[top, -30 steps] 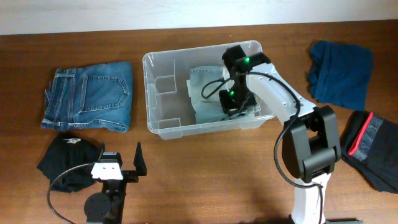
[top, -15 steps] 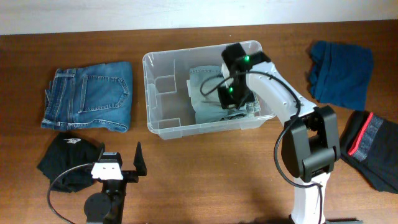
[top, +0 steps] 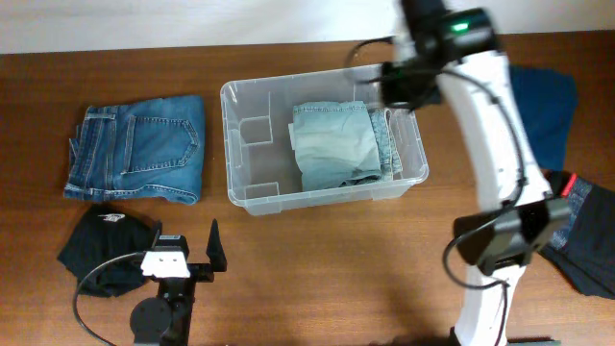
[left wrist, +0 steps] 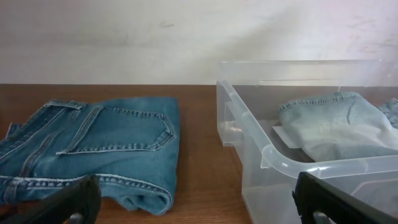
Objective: Pack container
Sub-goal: 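Move the right gripper right toward the black-and-red garment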
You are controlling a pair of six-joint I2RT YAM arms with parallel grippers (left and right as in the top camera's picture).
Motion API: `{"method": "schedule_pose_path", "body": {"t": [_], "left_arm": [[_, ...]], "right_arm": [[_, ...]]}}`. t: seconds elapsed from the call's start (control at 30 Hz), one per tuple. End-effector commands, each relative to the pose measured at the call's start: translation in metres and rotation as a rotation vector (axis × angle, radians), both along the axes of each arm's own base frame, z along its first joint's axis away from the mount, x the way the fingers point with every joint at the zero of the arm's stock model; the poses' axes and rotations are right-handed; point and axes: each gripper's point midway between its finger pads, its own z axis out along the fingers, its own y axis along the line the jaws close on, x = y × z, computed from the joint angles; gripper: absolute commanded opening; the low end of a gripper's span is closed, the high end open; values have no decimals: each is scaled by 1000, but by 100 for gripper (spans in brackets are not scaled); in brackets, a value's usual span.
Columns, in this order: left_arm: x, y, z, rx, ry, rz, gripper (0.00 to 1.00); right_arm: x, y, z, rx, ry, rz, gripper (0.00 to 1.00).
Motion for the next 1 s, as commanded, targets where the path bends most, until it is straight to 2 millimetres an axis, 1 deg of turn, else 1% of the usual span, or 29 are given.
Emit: {"method": "schedule_pose_path", "body": {"t": [0.0, 0.03, 0.1, 0.17, 0.2, 0.23, 0.3, 0.33, 0.37, 0.4, 0.43, 0.47, 0.6, 0.63, 0.67, 0.7, 0.77, 0.97], "left_arm": [[0, 0, -1, 15, -3, -6, 99], [0, 0, -1, 15, -3, -6, 99], [0, -1, -1, 15, -3, -6, 99], [0, 0, -1, 15, -3, -6, 99], [0, 0, -1, 15, -3, -6, 99], [0, -1, -1, 15, -3, -6, 99], [0, -1, -1, 15, -3, -6, 99], [0, -1, -1, 15, -3, -6, 99], [0, -1, -1, 15, -3, -6, 99], [0, 0, -1, 15, -3, -5, 99], [0, -1, -1, 15, -3, -6, 99], [0, -1, -1, 15, -3, -6, 99], [0, -1, -1, 15, -3, -6, 99], [0, 0, -1, 15, -3, -5, 99], [0, -1, -1, 15, -3, -6, 99], [0, -1, -1, 15, -3, -6, 99], [0, 0, -1, 15, -3, -5, 99], [0, -1, -1, 15, -3, -6, 99]], "right_arm": [[-3, -73, 10, -25, 10, -183, 23], [-8, -94, 9, -27, 32, -230, 25], [-18, -128, 7, -27, 66, -311, 26], [-31, -173, 5, -24, 98, -423, 28], [-35, -186, 4, -22, 103, -455, 30], [-40, -203, 4, -21, 105, -495, 38], [-53, -237, 2, -15, 115, -582, 48], [-58, -247, 0, -12, 121, -610, 49], [-67, -263, -3, -8, 134, -653, 50], [-73, -273, -6, -4, 147, -681, 52], [-79, -282, -9, 0, 160, -707, 54], [-87, -290, -14, 6, 177, -733, 59], [-111, -314, -32, 9, 245, -808, 61], [-116, -319, -36, -4, 262, -819, 67], [-123, -325, -43, -29, 288, -832, 91], [-129, -330, -48, -48, 307, -833, 99], [-133, -331, -59, -45, 331, -836, 99], [-138, -328, -103, -31, 391, -796, 98]]}}
